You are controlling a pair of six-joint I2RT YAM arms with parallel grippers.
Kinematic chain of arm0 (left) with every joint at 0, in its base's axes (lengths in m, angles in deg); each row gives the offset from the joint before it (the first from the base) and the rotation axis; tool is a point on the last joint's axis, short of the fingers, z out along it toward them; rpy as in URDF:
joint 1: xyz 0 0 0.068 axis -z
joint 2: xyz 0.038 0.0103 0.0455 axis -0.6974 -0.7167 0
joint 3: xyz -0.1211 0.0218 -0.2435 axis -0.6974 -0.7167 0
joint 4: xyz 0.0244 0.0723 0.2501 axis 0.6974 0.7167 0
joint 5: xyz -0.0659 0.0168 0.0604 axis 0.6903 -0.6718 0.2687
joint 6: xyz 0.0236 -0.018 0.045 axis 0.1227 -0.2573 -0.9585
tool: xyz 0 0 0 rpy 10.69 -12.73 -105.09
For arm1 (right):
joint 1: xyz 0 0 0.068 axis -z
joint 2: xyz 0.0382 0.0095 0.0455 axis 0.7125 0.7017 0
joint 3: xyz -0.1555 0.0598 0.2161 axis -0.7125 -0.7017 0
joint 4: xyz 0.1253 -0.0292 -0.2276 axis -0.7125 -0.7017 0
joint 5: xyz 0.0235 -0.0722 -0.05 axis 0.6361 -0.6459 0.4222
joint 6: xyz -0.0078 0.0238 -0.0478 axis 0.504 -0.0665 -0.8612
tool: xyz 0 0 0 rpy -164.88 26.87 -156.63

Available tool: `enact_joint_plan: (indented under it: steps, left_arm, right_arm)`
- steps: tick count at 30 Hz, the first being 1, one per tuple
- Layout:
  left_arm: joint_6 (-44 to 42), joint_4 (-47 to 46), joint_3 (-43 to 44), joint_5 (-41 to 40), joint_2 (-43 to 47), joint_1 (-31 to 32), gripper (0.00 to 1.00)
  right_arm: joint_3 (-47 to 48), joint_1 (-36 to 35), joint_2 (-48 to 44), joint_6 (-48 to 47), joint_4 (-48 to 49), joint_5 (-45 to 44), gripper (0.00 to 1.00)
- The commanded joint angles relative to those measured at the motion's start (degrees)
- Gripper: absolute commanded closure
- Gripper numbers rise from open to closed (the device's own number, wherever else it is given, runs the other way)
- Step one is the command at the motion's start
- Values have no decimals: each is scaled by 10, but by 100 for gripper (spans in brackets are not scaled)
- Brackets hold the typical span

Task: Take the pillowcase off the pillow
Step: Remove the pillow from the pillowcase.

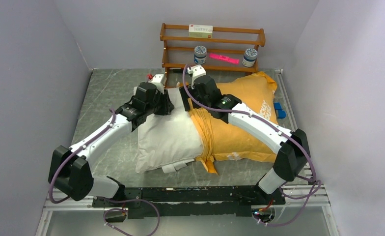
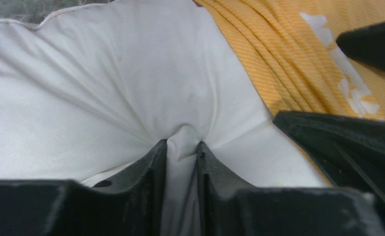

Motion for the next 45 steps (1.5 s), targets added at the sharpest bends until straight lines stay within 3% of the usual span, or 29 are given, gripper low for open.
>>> enact_joint_plan:
  steps: [1, 3, 7, 22, 33, 37, 42, 43, 45]
  left_arm:
    - [6, 59, -33, 36, 25, 33, 81]
    - [5, 64, -35, 26, 40, 42, 94]
    - [7, 72, -49, 8, 76, 49, 95]
    - [37, 129, -114, -51, 217, 49, 95]
    - [64, 180, -144, -51, 287, 49, 95]
    - [68, 174, -157, -35, 308, 49, 95]
    - [39, 171, -108, -15, 309, 49, 95]
    - [21, 172, -93, -12, 304, 49, 93]
    - [-7, 178, -54, -19, 290, 49, 76]
  right_arm:
    - [18, 2, 6, 0, 0, 33, 16]
    - [12, 2, 7, -2, -5, 19, 18]
    - [5, 5, 5, -14, -19, -27, 26]
    - [-29, 49, -58, -31, -57, -129, 100]
    - [-21, 96, -138, -25, -76, -166, 100]
    - [-34, 96, -161, -33, -58, -114, 100]
    - [-70, 88, -182, -49, -30, -27, 100]
    - [-75, 85, -187, -52, -25, -21, 100]
    - [-84, 78, -196, -59, -15, -16, 100]
